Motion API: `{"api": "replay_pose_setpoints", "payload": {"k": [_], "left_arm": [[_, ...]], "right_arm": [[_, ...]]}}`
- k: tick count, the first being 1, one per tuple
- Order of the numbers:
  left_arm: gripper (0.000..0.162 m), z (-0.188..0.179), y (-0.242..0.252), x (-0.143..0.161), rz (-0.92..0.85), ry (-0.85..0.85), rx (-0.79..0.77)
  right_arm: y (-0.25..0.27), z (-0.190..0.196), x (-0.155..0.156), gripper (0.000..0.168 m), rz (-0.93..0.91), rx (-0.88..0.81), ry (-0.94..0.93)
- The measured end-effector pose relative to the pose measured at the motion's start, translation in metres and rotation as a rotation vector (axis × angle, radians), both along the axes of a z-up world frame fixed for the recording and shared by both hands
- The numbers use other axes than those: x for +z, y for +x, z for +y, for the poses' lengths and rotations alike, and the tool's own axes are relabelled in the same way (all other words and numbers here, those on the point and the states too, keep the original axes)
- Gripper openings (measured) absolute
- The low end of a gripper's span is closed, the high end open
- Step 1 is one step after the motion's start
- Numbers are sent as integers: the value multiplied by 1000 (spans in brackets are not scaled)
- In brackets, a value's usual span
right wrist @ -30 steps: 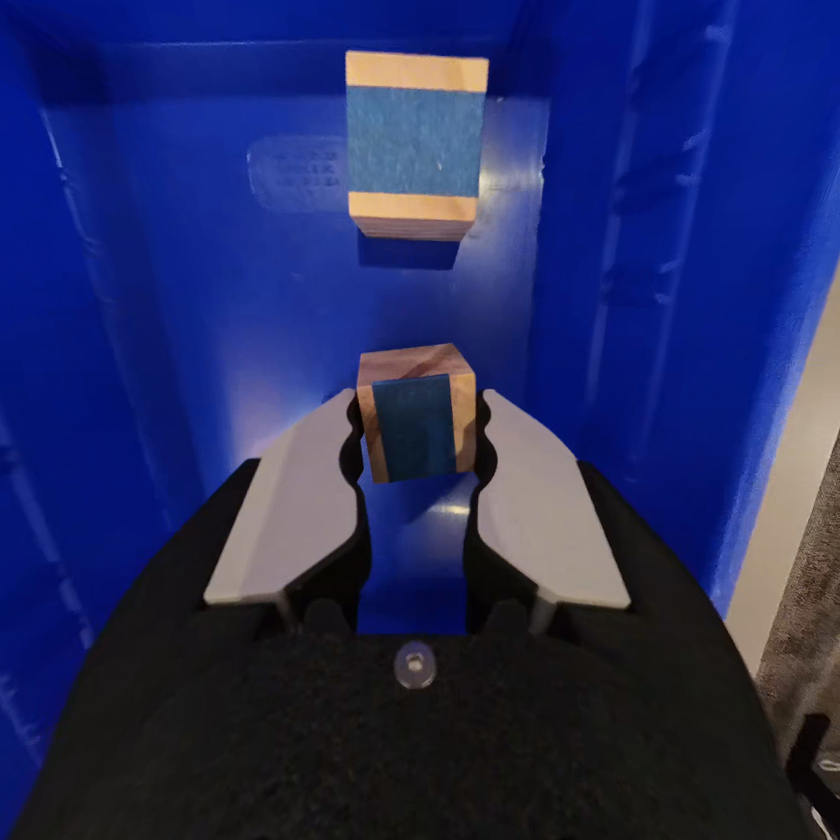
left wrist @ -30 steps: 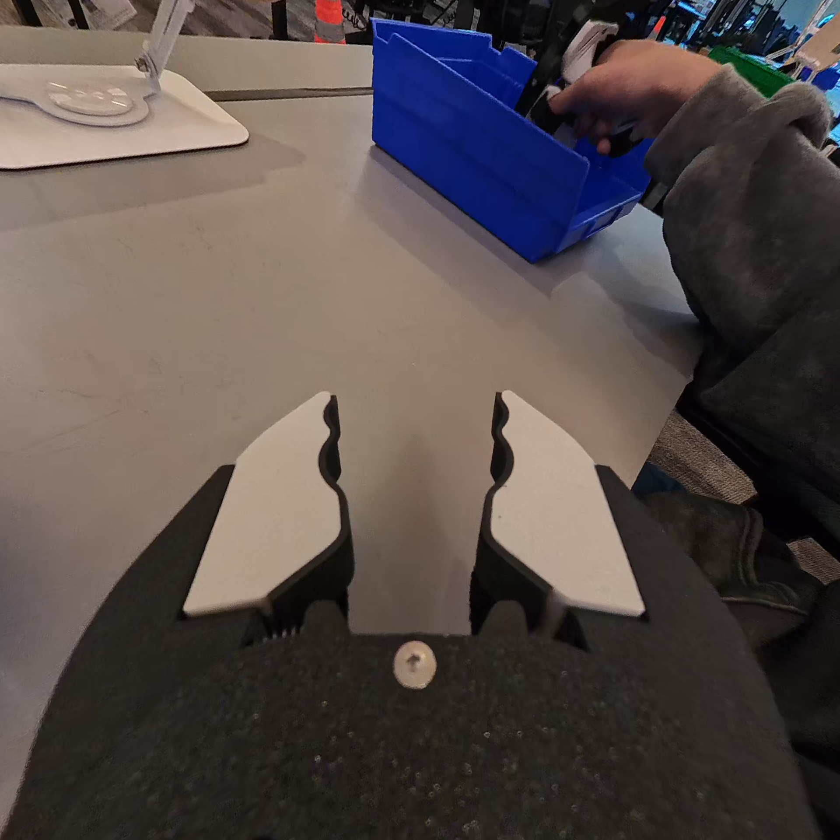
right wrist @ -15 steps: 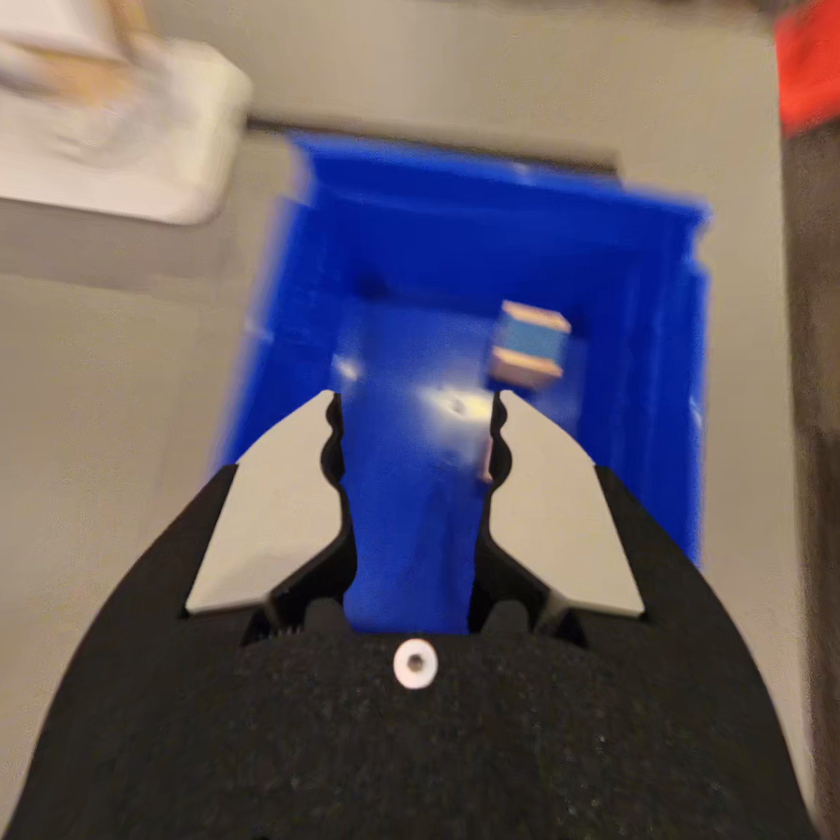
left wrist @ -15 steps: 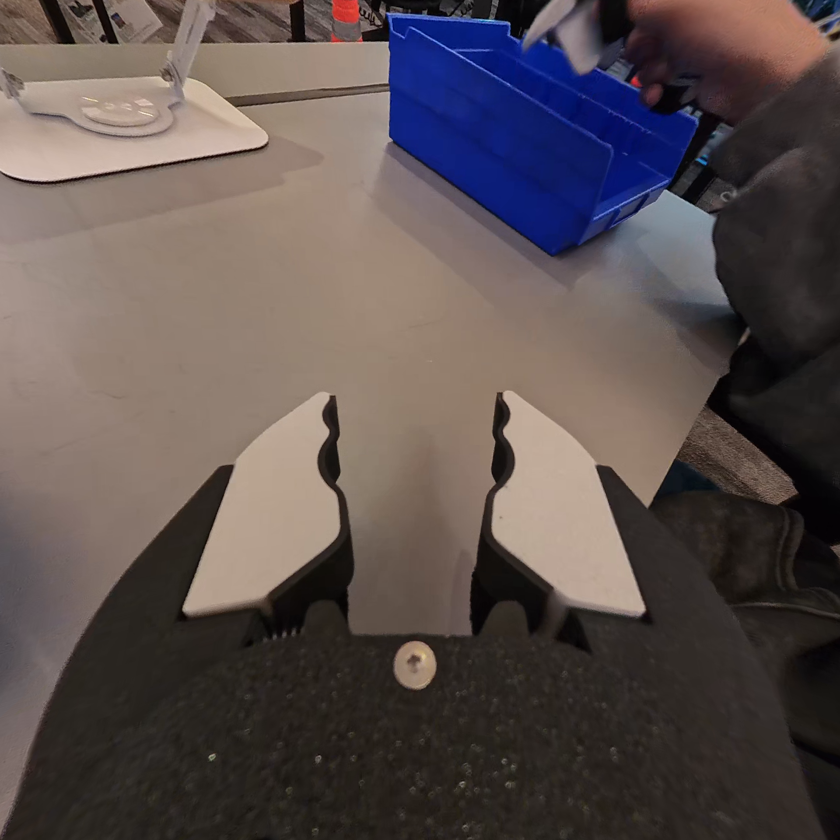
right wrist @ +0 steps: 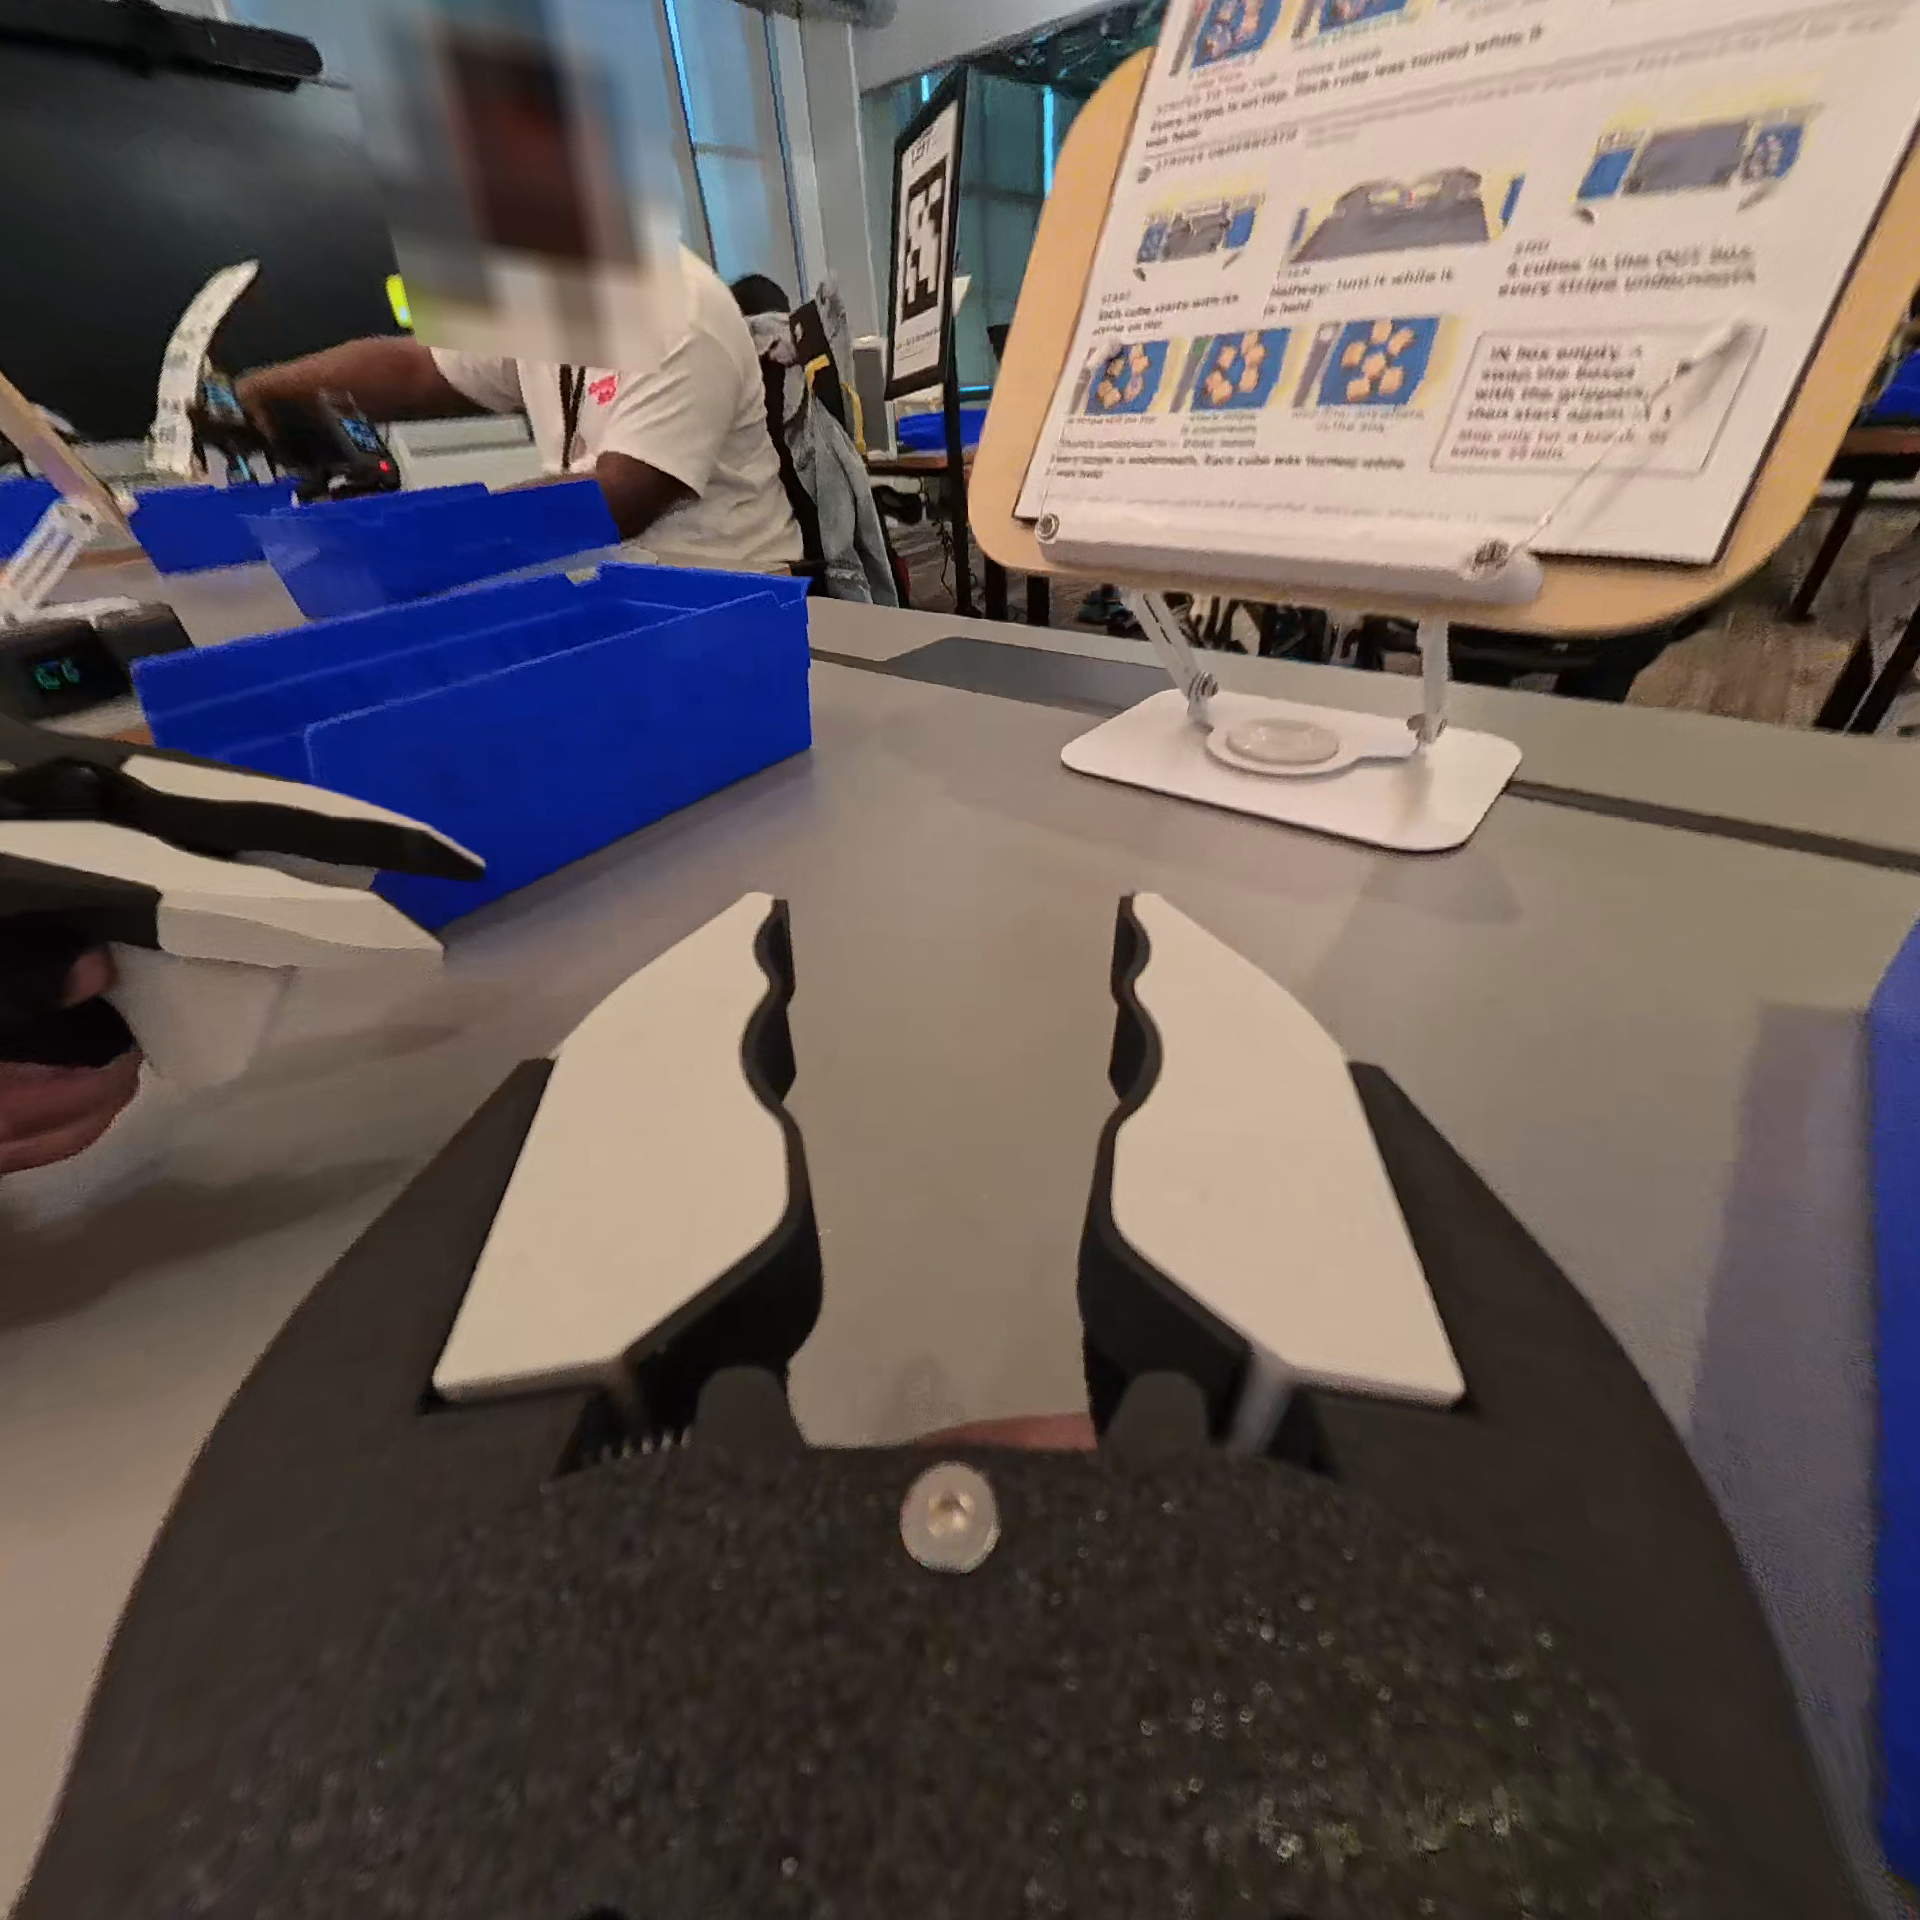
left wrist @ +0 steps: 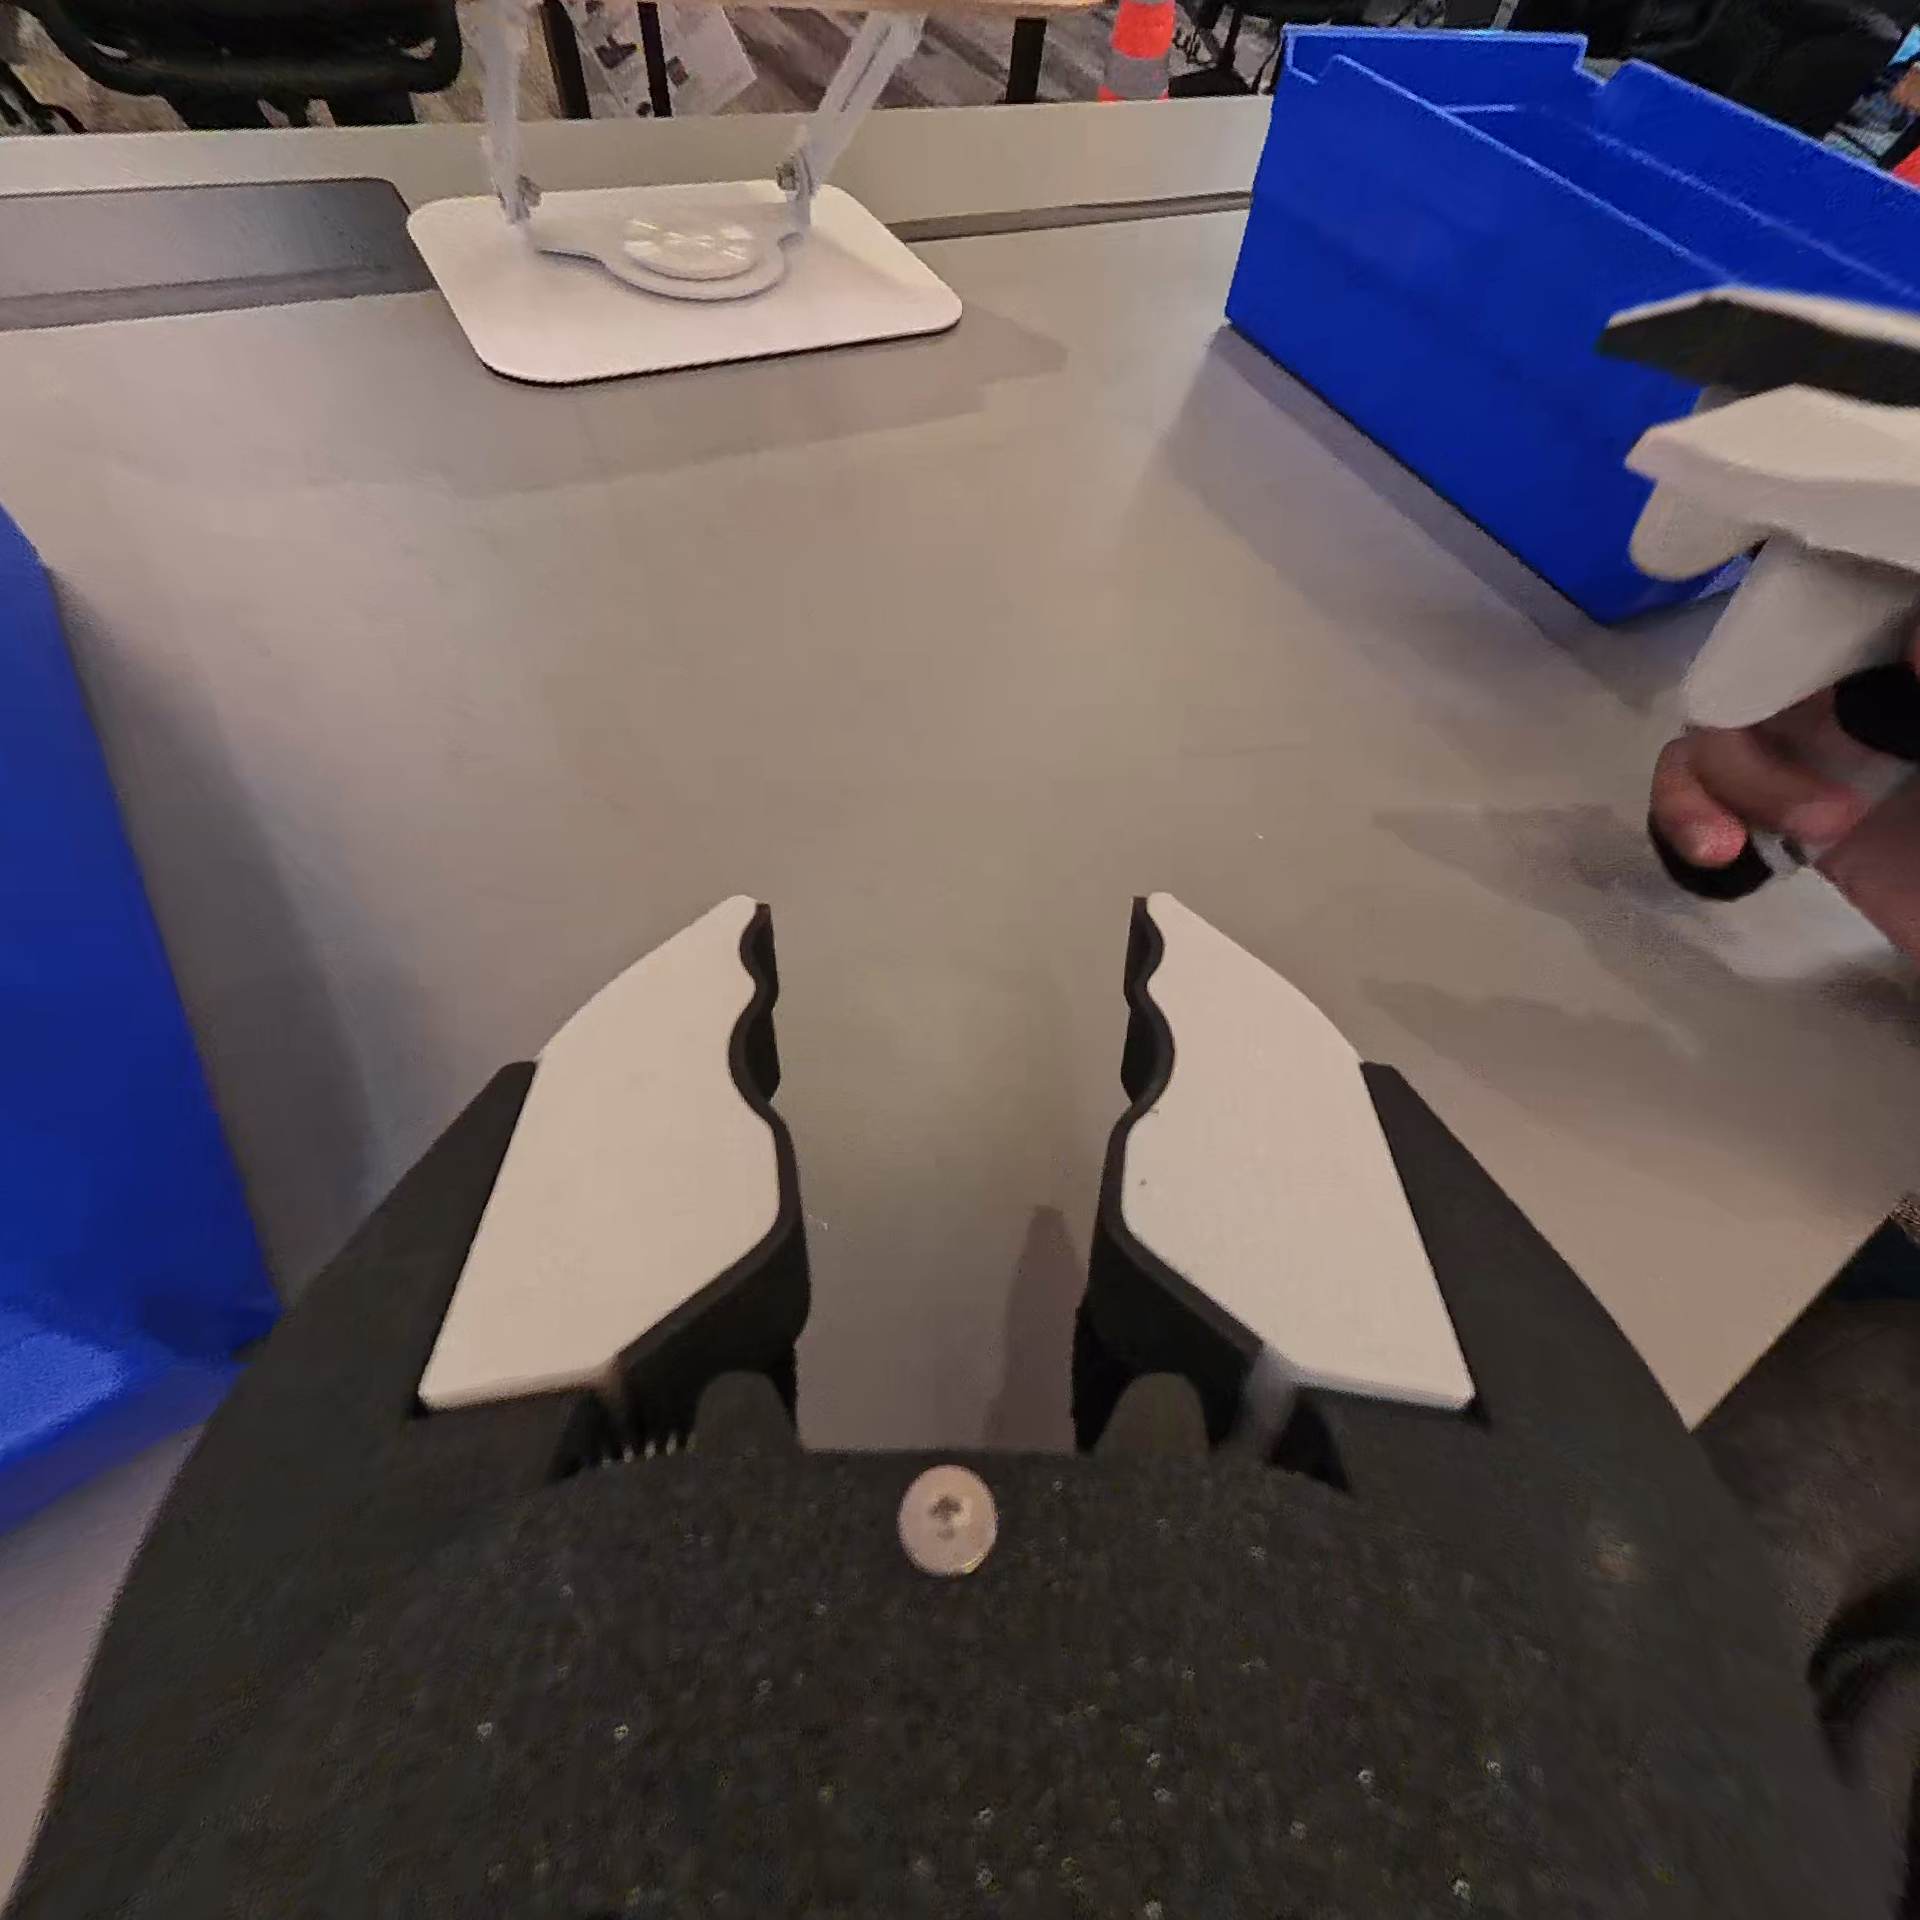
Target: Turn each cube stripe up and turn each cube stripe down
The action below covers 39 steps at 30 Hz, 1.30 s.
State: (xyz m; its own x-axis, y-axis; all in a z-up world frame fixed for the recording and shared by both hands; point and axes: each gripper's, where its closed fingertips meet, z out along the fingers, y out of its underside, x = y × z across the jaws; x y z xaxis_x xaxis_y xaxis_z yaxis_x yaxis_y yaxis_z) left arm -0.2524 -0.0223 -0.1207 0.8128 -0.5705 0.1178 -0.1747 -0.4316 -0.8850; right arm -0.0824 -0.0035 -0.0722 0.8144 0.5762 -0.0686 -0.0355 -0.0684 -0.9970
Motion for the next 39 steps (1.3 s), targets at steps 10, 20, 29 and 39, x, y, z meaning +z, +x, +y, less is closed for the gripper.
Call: {"api": "replay_pose_setpoints", "payload": {"k": [10,20,29,39], "left_arm": [[63,-2,1,12,-25,3,-24],[62,93,-170,62,176,-290,364],[66,148,-190,-19,315,-704,409],[44,146,-200,-34,338,-725,407]], "right_arm": [[4,-13,-2,55,40,16,24],[-18,-27,-5,53,-83,91,106],[-25,-33,-9,53,-144,132,130],[-24,-32,-10,53,-147,136,122]]}}
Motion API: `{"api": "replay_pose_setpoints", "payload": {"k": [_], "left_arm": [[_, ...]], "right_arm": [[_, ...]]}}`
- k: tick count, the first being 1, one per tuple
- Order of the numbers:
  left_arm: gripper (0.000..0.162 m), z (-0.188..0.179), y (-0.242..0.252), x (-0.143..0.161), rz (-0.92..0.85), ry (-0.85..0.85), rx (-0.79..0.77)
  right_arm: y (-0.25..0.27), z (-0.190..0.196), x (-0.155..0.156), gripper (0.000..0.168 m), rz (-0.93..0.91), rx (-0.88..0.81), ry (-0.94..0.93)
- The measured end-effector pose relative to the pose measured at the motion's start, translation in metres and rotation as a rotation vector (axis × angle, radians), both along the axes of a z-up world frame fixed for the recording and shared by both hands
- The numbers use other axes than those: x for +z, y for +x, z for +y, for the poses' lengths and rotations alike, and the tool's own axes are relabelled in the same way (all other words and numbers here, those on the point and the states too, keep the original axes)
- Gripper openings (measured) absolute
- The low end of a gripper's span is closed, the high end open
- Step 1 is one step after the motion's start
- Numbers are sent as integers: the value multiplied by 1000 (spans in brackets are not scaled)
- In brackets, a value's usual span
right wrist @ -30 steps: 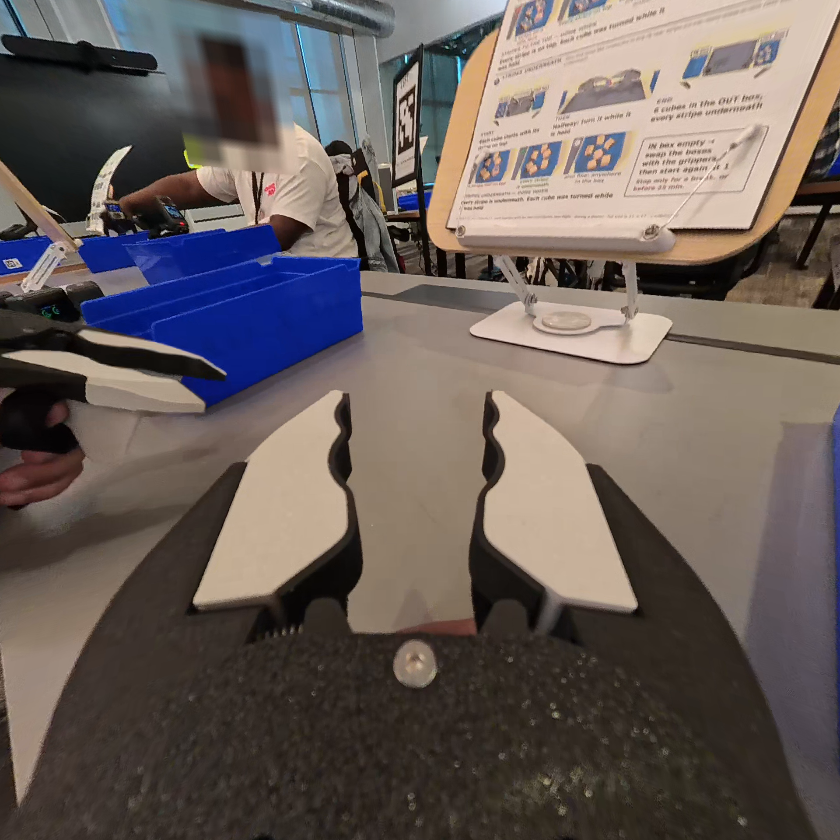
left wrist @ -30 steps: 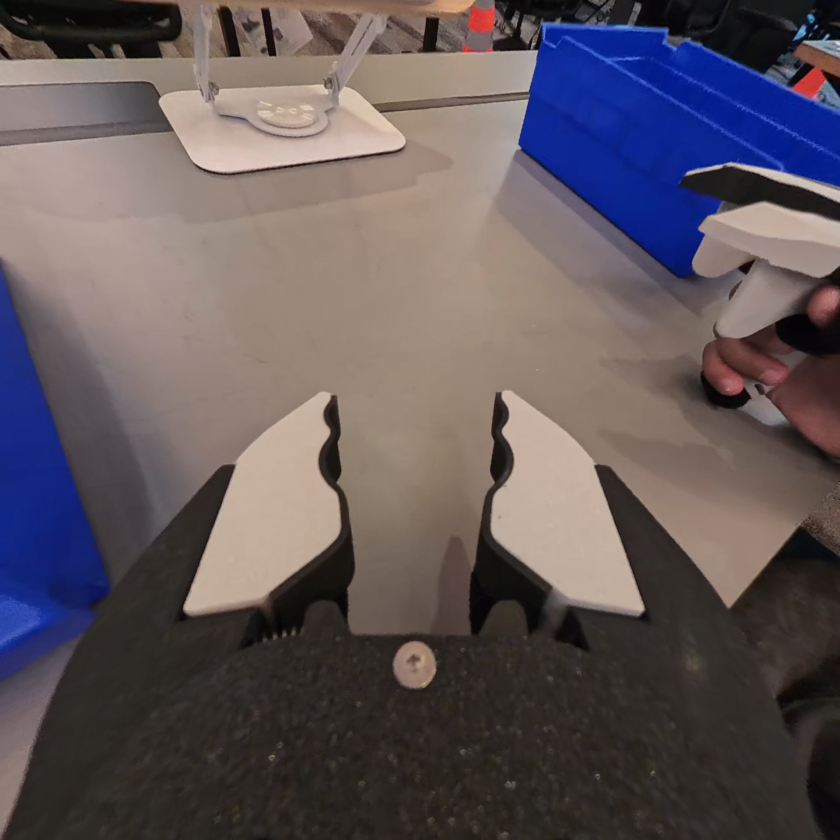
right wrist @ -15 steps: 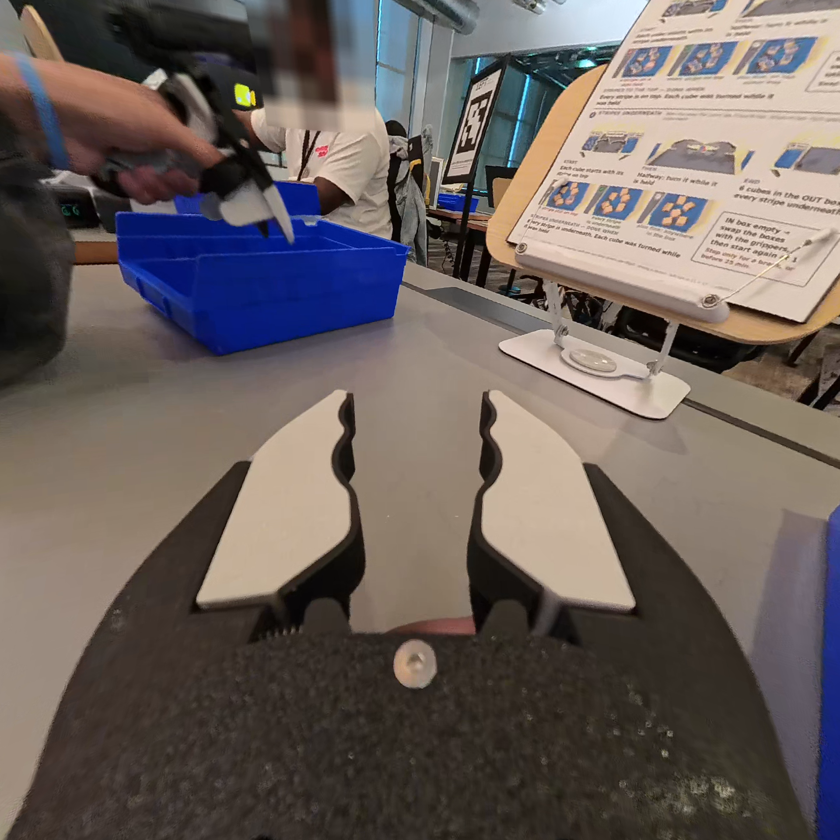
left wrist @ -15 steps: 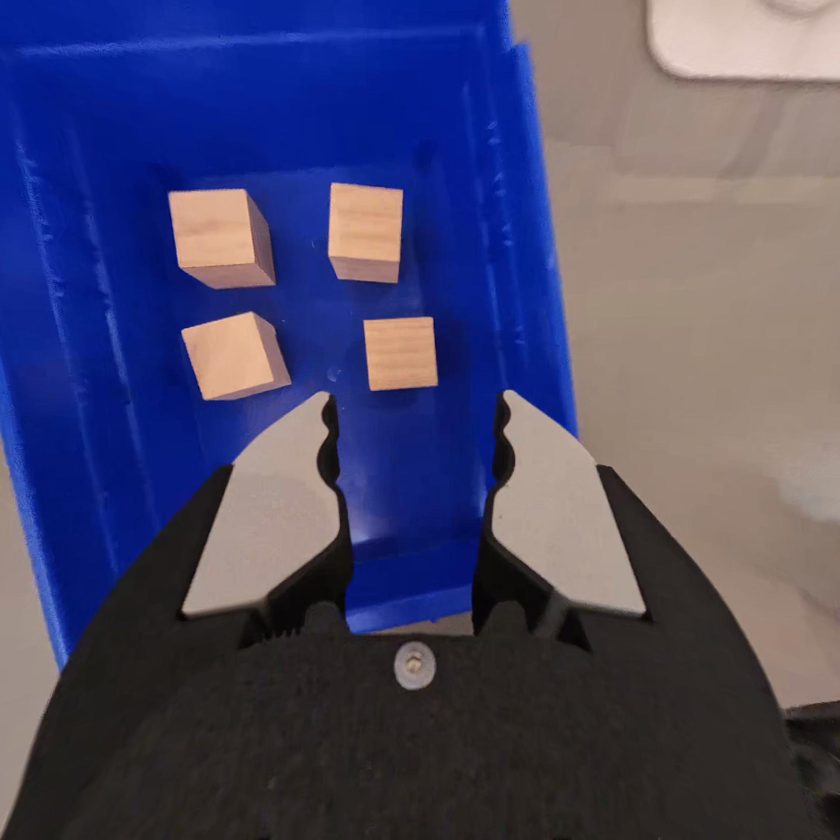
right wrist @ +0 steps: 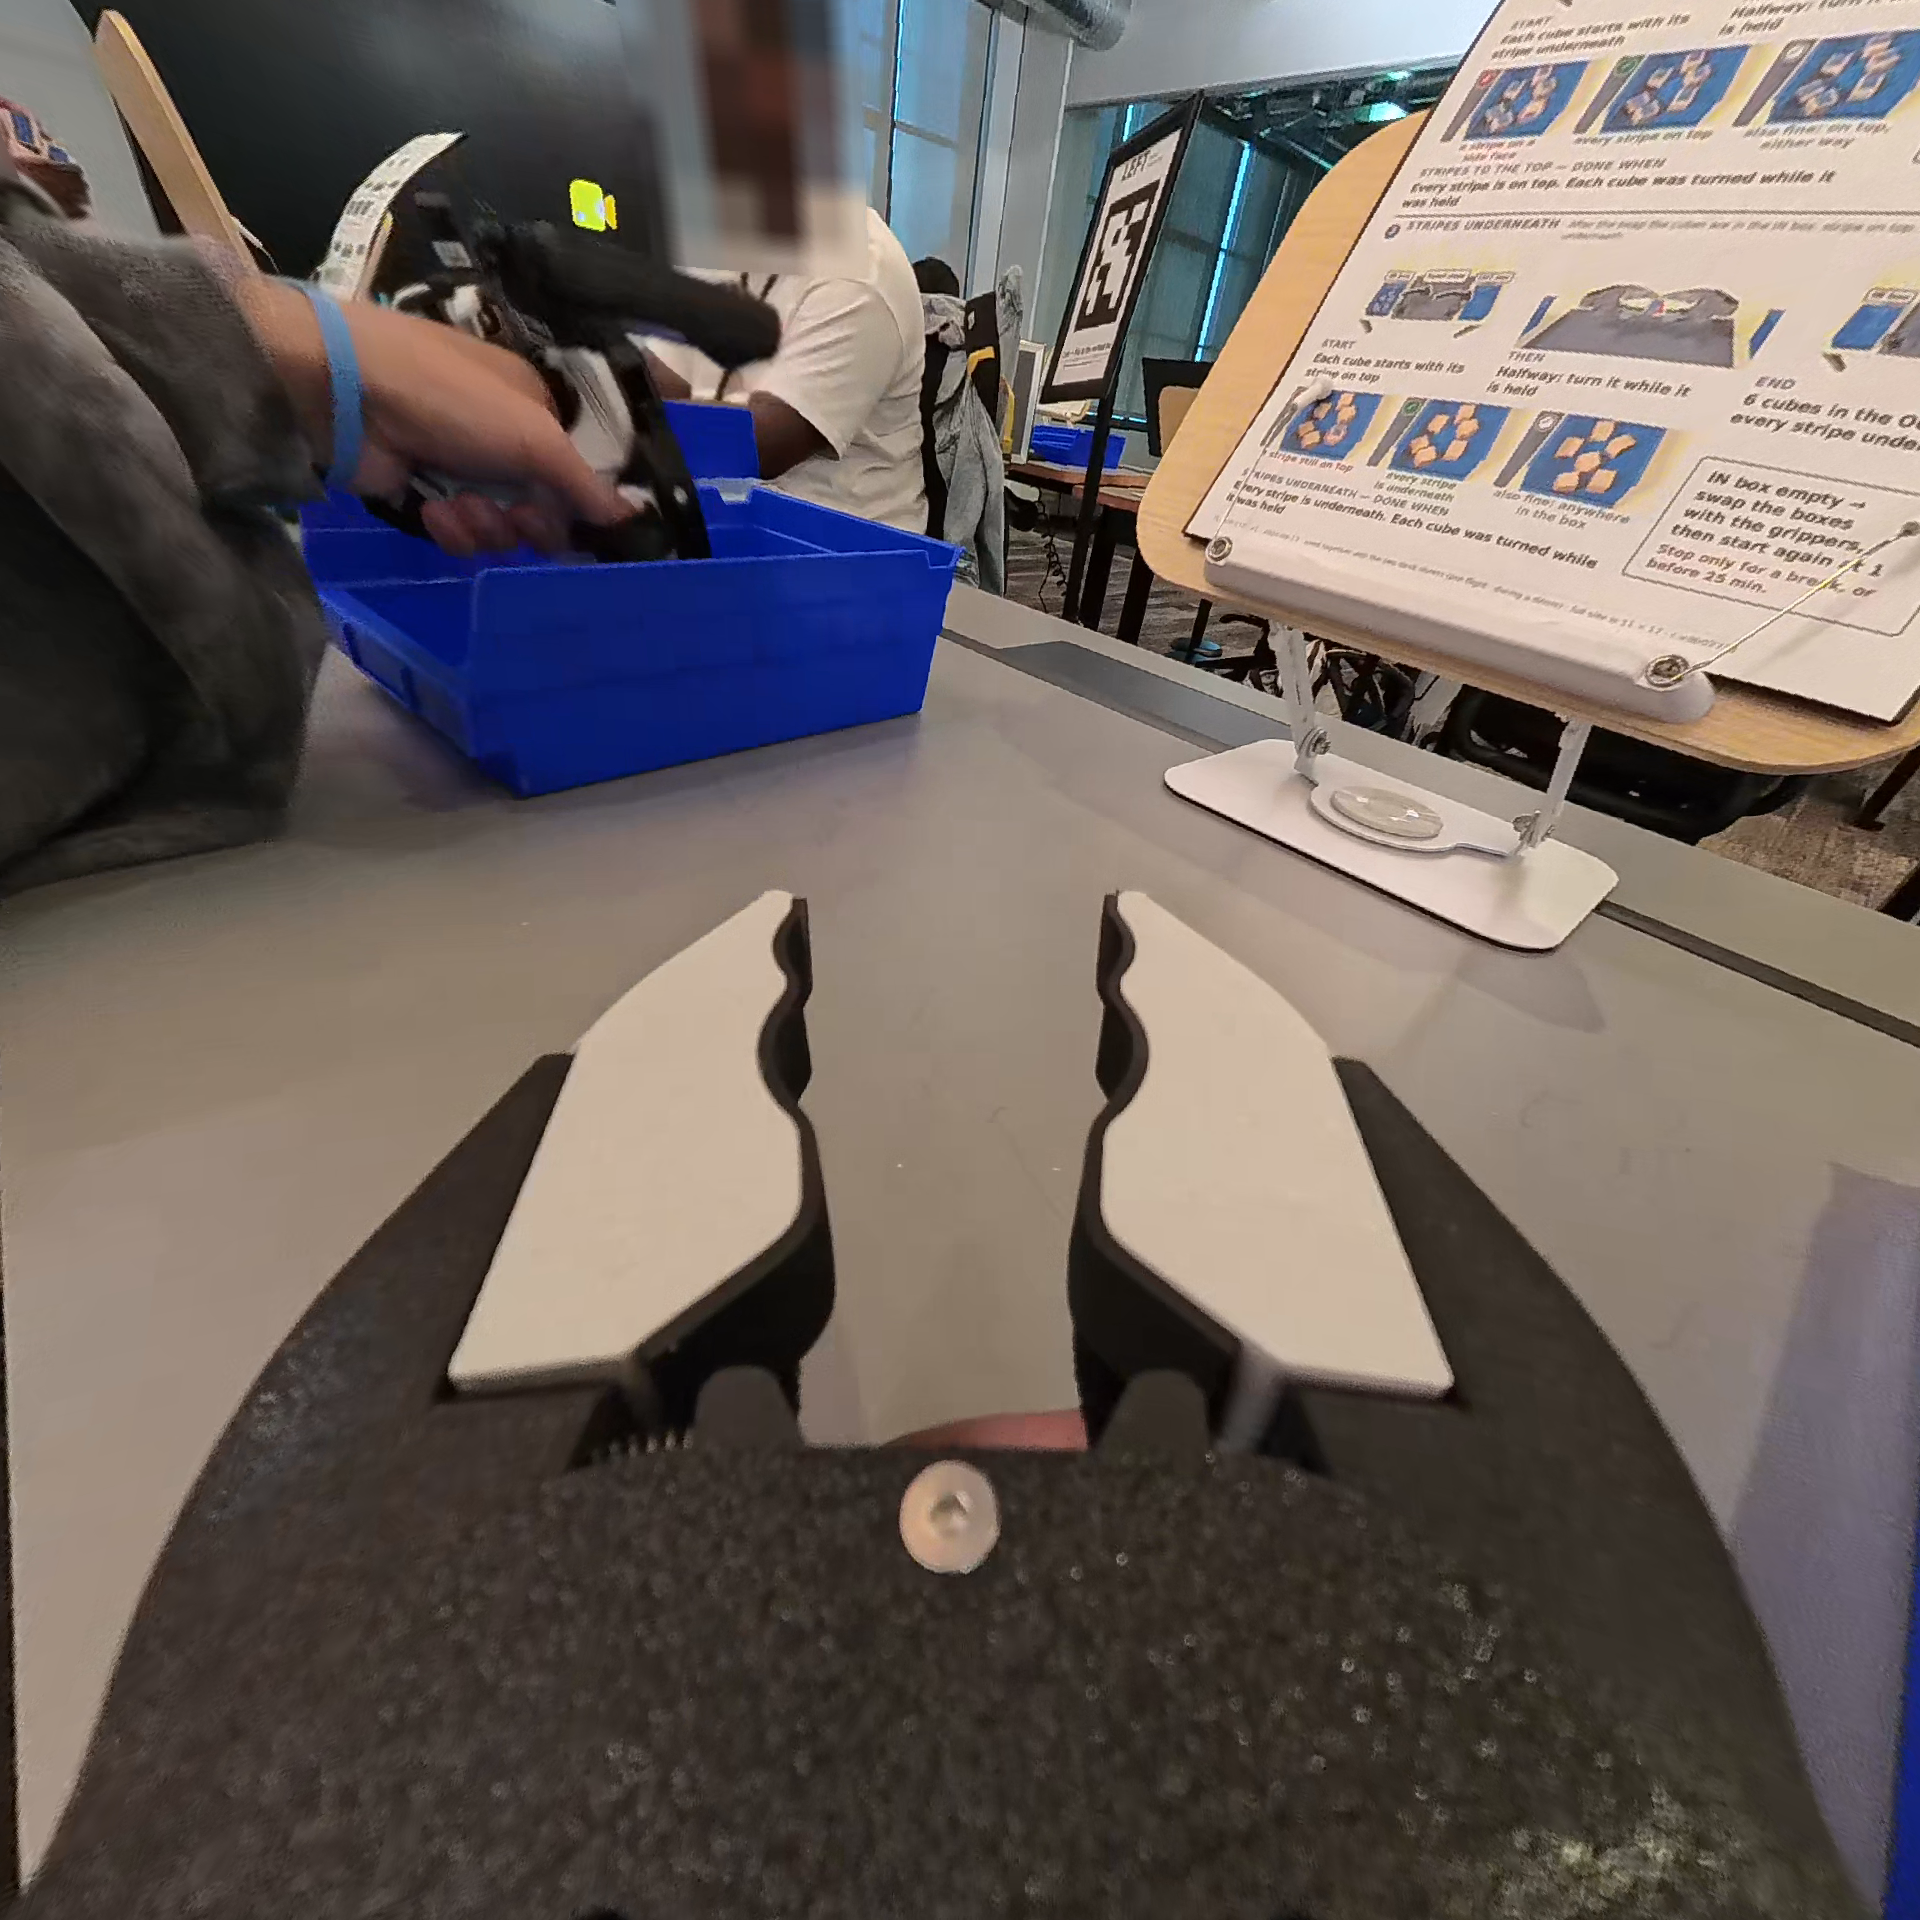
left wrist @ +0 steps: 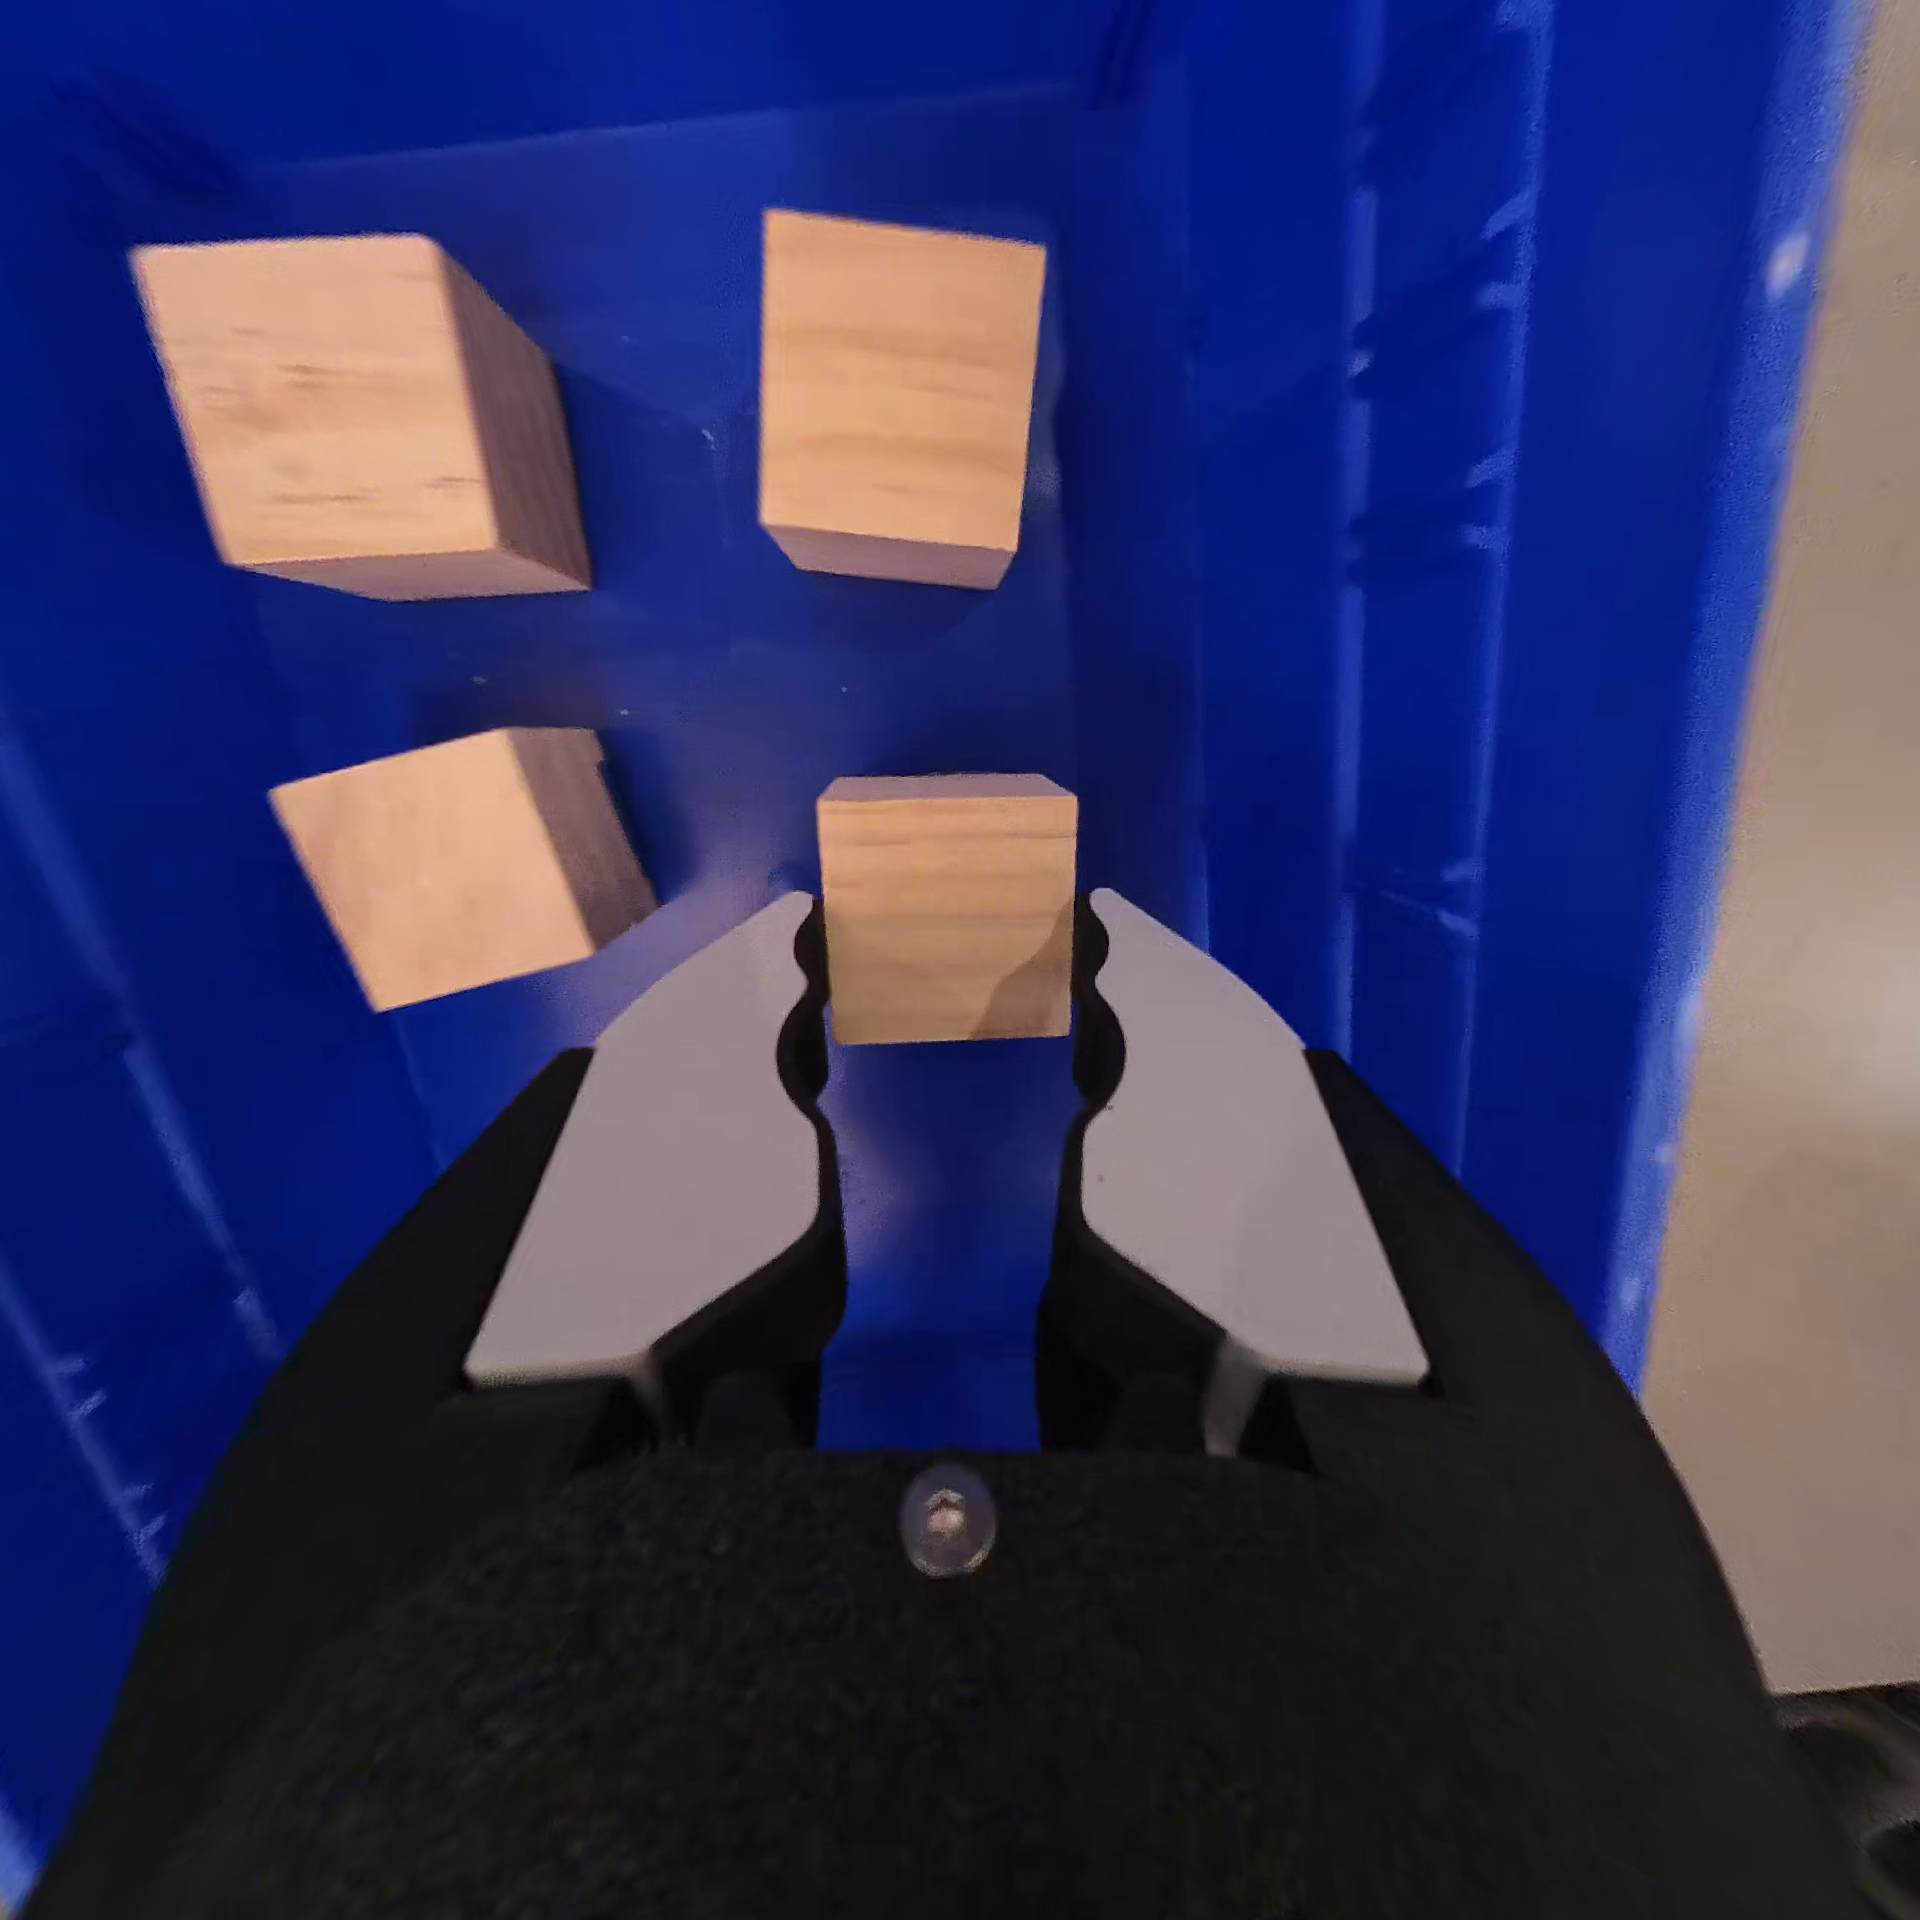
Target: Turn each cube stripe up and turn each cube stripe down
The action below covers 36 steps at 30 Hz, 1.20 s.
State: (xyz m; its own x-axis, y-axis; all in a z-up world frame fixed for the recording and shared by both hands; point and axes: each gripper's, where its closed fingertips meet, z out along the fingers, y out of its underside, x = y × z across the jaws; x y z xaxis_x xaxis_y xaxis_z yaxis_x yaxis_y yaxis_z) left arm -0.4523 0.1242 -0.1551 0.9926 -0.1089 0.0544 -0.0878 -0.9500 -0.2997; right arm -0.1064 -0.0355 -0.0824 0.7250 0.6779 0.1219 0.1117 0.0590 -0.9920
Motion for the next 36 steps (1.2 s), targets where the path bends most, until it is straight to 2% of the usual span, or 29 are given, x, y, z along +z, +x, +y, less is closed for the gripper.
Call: {"api": "replay_pose_setpoints", "payload": {"k": [7,11,14,19,21,23,24,26,32,36], "left_arm": [[44,-27,4,102,-249,295,-15],[44,-56,68,143,-612,367,-151],[44,-74,122,140,-701,358,-253],[43,-108,242,127,-1041,212,-429],[43,-116,281,122,-1178,136,-458],[43,-123,306,129,-1379,60,-464],[43,-125,314,133,-1453,17,-466],[43,-127,322,130,-1481,-59,-465],[43,-126,321,134,-1497,-48,-425],[43,-131,322,134,-1511,-70,-411]], "right_arm": [[1,1,1,52,0,-5,7],[7,5,4,52,30,-21,-7],[17,8,8,51,72,-35,-22],[31,14,11,51,134,-40,-45],[34,15,13,51,157,-22,-54],[35,15,13,51,166,1,-54],[34,13,14,50,170,25,-48],[28,8,17,51,173,95,-44],[0,-11,10,61,148,341,-121],[-5,-9,5,71,89,348,-112]]}}
